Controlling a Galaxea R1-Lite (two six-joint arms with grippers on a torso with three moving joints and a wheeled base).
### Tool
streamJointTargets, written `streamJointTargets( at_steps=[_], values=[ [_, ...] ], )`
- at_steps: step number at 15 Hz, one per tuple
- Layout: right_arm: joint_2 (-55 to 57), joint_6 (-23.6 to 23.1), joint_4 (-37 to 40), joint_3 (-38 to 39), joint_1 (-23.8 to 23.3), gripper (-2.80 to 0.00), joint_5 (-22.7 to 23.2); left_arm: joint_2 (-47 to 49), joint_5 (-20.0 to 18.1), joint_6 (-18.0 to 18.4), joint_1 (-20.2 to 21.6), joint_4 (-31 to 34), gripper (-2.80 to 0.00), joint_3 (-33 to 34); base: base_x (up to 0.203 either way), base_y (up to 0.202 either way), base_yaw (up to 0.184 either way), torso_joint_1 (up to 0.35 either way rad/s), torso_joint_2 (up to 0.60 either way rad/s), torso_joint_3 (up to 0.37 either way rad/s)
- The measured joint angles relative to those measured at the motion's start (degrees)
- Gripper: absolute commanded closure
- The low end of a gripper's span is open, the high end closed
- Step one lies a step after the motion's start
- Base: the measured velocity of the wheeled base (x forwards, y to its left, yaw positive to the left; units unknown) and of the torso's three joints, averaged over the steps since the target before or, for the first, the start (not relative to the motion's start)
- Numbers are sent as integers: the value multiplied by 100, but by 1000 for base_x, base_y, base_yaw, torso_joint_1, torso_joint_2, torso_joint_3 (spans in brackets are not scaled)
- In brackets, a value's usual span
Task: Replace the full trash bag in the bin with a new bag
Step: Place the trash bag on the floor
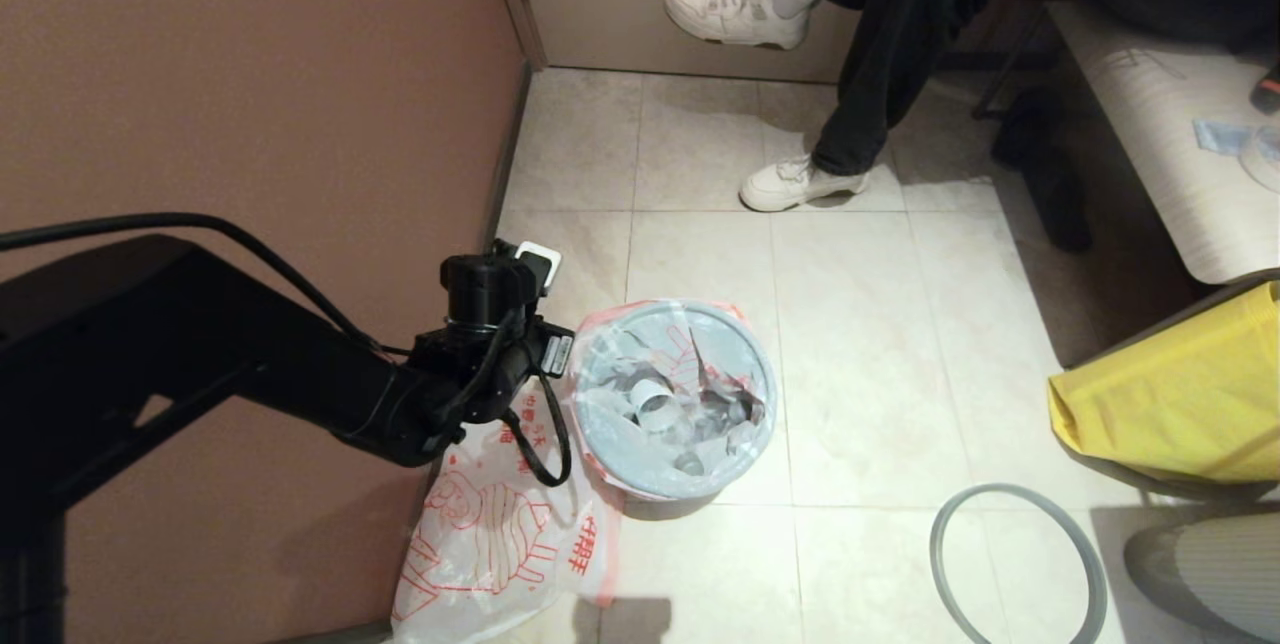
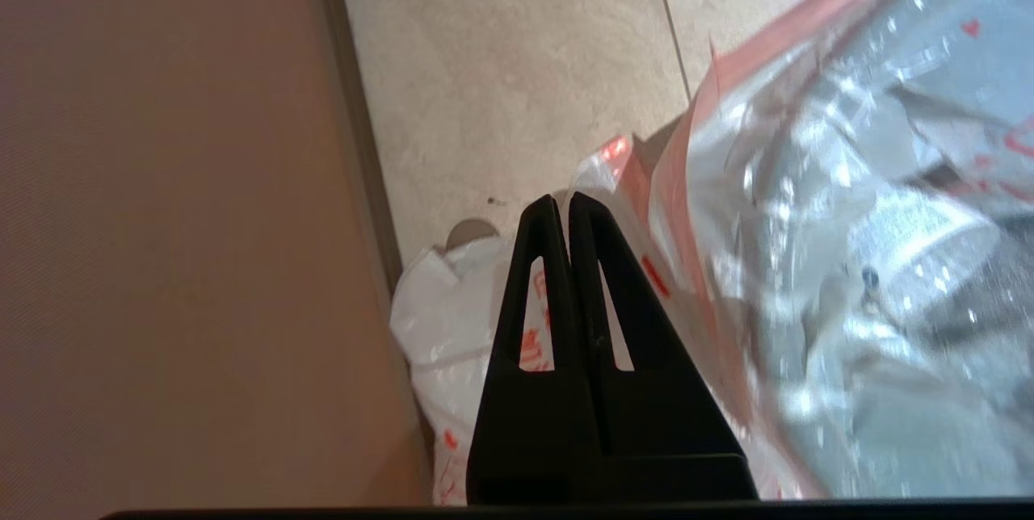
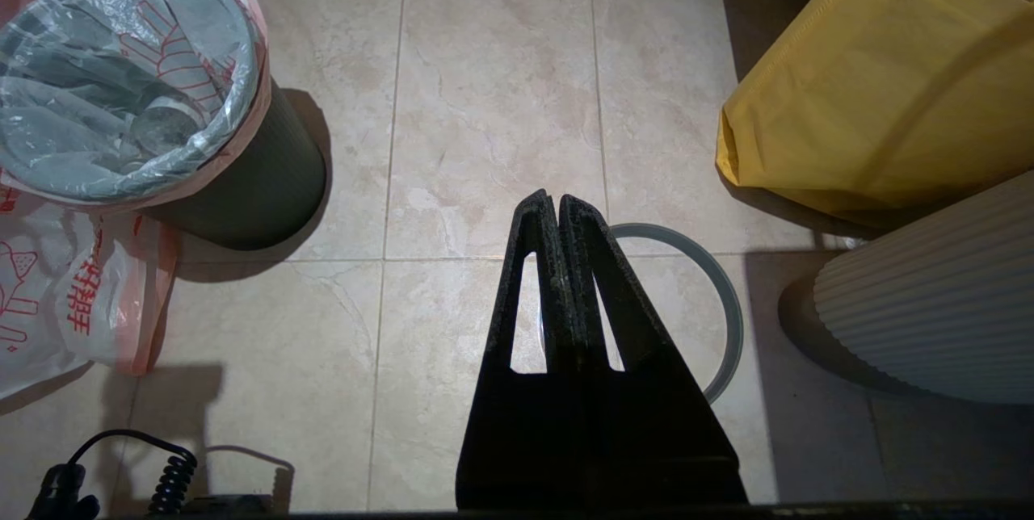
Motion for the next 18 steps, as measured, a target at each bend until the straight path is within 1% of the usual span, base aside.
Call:
streamJointTargets(
  at_steps=[2, 3, 5, 7, 8, 9, 12, 15, 18],
  values=[
    [0, 2, 0, 0, 0, 0, 0, 489, 35, 2, 20, 36, 0, -595, 0, 0, 0, 0, 0, 0],
    [0, 2, 0, 0, 0, 0, -2, 697, 77, 6, 24, 63, -280, -878, 0, 0, 0, 0, 0, 0],
    [0, 2, 0, 0, -1, 0, -2, 1031, 190, -75, 27, 395, -280, -1461, 0, 0, 0, 0, 0, 0],
    [0, 2, 0, 0, 0, 0, -2, 1194, 230, -417, 2, 973, -280, -1878, 0, 0, 0, 0, 0, 0],
    [0, 2, 0, 0, 0, 0, -2, 1240, 220, -624, -9, 1296, -280, -2026, 0, 0, 0, 0, 0, 0],
    [0, 2, 0, 0, 0, 0, -2, 1275, 207, -750, -9, 1503, -280, -2106, 0, 0, 0, 0, 0, 0],
    [2, 2, 0, 0, 0, 0, -2, 1362, 124, -843, 6, 1567, -280, -2191, 0, 0, 0, 0, 0, 0],
    [2, 2, 0, 0, 0, 0, -2, 1510, 111, -863, 27, 1580, -280, -2322, 0, 0, 0, 0, 0, 0],
    [2, 2, 0, 0, 0, 0, -2, 1757, 107, -855, 33, 1607, -280, -2634, 0, 0, 0, 0, 0, 0]
  ],
)
